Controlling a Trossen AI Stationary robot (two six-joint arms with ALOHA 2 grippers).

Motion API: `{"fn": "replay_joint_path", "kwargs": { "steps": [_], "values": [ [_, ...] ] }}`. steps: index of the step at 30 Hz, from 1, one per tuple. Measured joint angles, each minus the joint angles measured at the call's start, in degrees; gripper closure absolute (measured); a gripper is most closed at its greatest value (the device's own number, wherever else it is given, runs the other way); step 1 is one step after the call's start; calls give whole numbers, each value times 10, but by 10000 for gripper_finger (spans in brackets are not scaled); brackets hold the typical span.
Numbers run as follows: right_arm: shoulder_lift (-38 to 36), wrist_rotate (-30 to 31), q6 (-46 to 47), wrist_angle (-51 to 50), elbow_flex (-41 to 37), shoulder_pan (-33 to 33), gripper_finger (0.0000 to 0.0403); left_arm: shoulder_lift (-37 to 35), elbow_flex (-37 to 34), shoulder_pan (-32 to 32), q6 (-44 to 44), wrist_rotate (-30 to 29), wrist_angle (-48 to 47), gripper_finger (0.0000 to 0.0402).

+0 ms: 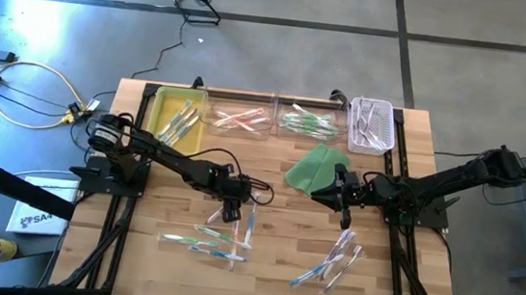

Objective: Pick & Place Toothbrushes
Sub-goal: Put the purple toothbrush into the white bin

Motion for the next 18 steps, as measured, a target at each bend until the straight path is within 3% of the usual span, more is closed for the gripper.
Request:
{"fn": "replay_joint_path", "kwargs": {
  "steps": [6,18],
  "values": [
    [0,0,0,0,0,0,361,0,0,0,0,2,1,253],
    [0,-2,0,0,0,0,361,0,0,5,2,1,3,393]
  ]
}}
